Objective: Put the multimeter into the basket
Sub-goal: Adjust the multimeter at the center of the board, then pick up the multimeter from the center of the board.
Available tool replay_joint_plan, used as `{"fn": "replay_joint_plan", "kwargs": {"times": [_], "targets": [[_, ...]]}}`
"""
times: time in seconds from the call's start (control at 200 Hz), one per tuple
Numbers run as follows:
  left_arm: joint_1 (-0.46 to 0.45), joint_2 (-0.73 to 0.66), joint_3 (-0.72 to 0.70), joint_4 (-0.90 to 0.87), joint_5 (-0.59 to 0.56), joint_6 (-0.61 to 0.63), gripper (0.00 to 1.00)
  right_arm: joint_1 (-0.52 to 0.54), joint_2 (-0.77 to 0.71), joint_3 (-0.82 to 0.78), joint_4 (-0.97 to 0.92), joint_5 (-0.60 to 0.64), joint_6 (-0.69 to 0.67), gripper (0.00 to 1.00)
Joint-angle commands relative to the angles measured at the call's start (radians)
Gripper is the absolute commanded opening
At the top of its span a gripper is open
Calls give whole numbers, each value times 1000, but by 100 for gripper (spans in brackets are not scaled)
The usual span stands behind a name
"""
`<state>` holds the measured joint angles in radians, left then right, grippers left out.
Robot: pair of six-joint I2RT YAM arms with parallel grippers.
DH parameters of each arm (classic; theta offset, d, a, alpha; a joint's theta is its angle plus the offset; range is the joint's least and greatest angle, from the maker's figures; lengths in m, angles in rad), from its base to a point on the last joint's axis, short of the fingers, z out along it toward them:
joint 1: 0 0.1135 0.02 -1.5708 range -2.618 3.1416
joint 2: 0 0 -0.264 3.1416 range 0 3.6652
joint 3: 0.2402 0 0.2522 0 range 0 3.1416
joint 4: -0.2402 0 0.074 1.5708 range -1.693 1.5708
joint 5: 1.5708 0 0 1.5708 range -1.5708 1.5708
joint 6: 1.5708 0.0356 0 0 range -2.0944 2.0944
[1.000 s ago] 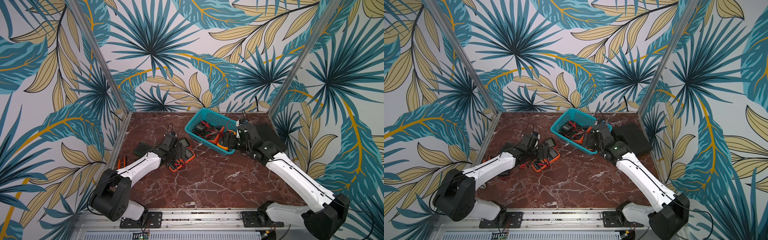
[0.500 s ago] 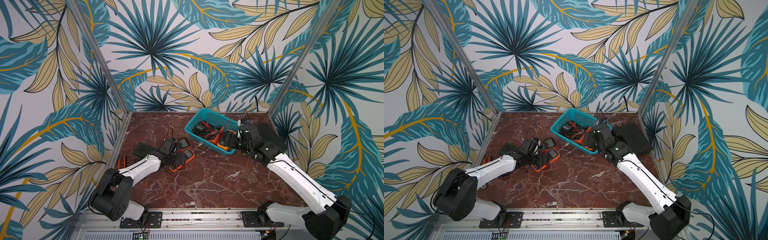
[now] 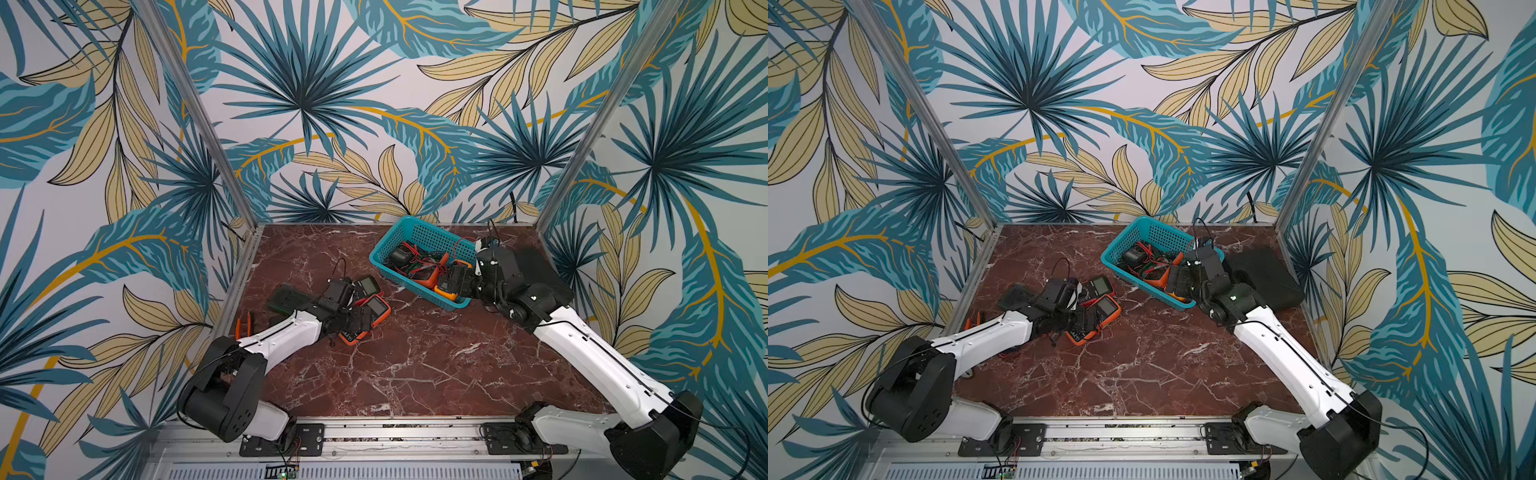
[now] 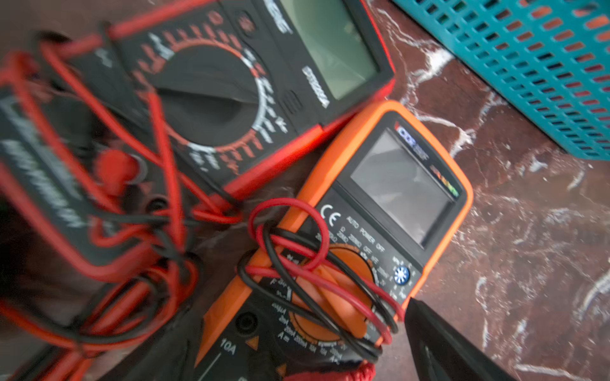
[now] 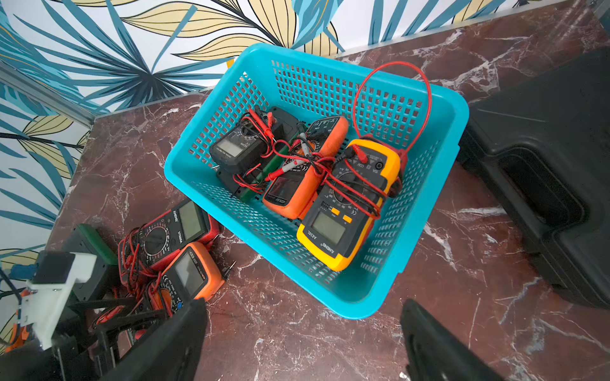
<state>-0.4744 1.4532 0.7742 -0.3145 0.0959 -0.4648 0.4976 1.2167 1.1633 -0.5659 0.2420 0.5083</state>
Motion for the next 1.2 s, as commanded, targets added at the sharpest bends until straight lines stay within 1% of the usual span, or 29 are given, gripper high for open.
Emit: {"fn": "replay_joint_plan", "kwargs": {"times": [0.0, 0.06, 0.15, 0.22, 0.306, 0.421, 0.521, 0.711, 0.726, 0.776, 0.836, 0.937, 0.957, 1.032, 1.197], "targets": [[-64, -8, -26, 28, 86, -46, 100, 5, -4, -19, 5, 14, 15, 94], [-96, -3, -24, 33, 94, -67, 100, 4, 0, -26, 4, 7, 22, 94], [-123, 4, -29, 114, 128, -104, 100, 4, 7, -35, 5, -4, 34, 93], [-125, 8, -37, 157, 146, -126, 100, 6, 18, -40, -1, -15, 43, 92], [-125, -1, -44, 179, 131, -144, 100, 14, 38, -43, -15, -25, 51, 91], [-123, -46, -73, 191, 70, -167, 100, 48, 81, -36, -48, -9, 66, 91], [-117, -124, -114, 183, -5, -196, 100, 95, 130, -23, -73, 12, 92, 93], [-31, -316, -207, 101, -147, -260, 100, 205, 257, 38, -92, 53, 172, 99], [-23, -330, -214, 92, -179, -265, 100, 217, 269, 47, -93, 58, 178, 99], [-7, -384, -237, 64, -230, -277, 100, 244, 312, 73, -98, 67, 199, 100], [-1, -443, -258, 46, -302, -286, 100, 271, 365, 103, -99, 66, 219, 100], [1, -524, -277, -42, -396, -299, 100, 300, 448, 163, -101, 55, 243, 100], [2, -535, -279, -51, -406, -298, 100, 333, 471, 183, -102, 58, 246, 99], [3, -568, -285, -73, -426, -278, 100, 360, 539, 244, -111, 57, 246, 100], [3, -577, -285, -106, -403, -256, 100, 370, 677, 356, -123, 20, 251, 100]]}}
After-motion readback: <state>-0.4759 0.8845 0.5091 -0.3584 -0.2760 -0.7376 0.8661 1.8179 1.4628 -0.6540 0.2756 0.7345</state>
